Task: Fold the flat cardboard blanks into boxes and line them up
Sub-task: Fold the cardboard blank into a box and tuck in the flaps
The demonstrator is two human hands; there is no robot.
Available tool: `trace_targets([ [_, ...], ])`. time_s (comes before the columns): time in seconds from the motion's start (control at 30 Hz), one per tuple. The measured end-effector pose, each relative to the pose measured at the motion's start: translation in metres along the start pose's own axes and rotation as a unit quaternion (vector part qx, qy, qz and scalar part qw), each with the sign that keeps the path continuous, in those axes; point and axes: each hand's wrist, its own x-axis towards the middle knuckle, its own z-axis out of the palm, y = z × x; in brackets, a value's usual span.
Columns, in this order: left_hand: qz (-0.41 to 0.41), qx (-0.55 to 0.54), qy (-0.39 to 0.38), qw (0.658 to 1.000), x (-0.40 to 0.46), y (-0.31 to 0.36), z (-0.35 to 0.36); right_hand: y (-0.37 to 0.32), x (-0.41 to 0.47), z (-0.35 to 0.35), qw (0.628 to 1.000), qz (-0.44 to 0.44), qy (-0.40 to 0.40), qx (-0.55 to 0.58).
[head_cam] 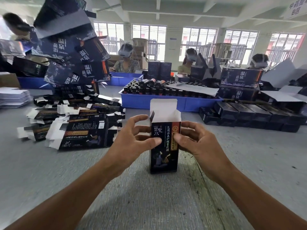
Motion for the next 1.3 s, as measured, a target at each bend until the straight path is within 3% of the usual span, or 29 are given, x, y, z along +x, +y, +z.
trace_targets([
  [0.2, 0.067, -0.015, 0.004, 0.998, -0.002, 0.005, -0.001, 0.0, 0.001, 0.0, 1.0, -0.017, 0.0, -0.008],
  [0.37, 0.111, 0.026, -0.01, 0.993, -0.005, 0.008, 0.002, -0.001, -0.004, 0.003, 0.993, -0.086, -0.014, -0.083],
  [0.53, 0.112, 0.031, -0.021, 0.993, -0.006, 0.01, 0.001, -0.005, -0.006, 0.002, 0.988, -0.105, -0.054, -0.095],
  [0.77, 0.106, -0.019, -0.012, 0.994, -0.007, 0.011, 0.002, -0.011, -0.005, 0.0, 0.988, -0.113, -0.05, -0.091],
  [0.97, 0.11, -0.041, -0.009, 0.993, -0.007, 0.014, 0.003, -0.014, -0.007, 0.004, 0.984, -0.165, -0.019, -0.067],
  [1.3, 0.134, 0.016, 0.011, 0.991, -0.007, 0.01, 0.004, -0.017, -0.01, 0.006, 0.986, -0.158, 0.029, -0.03],
])
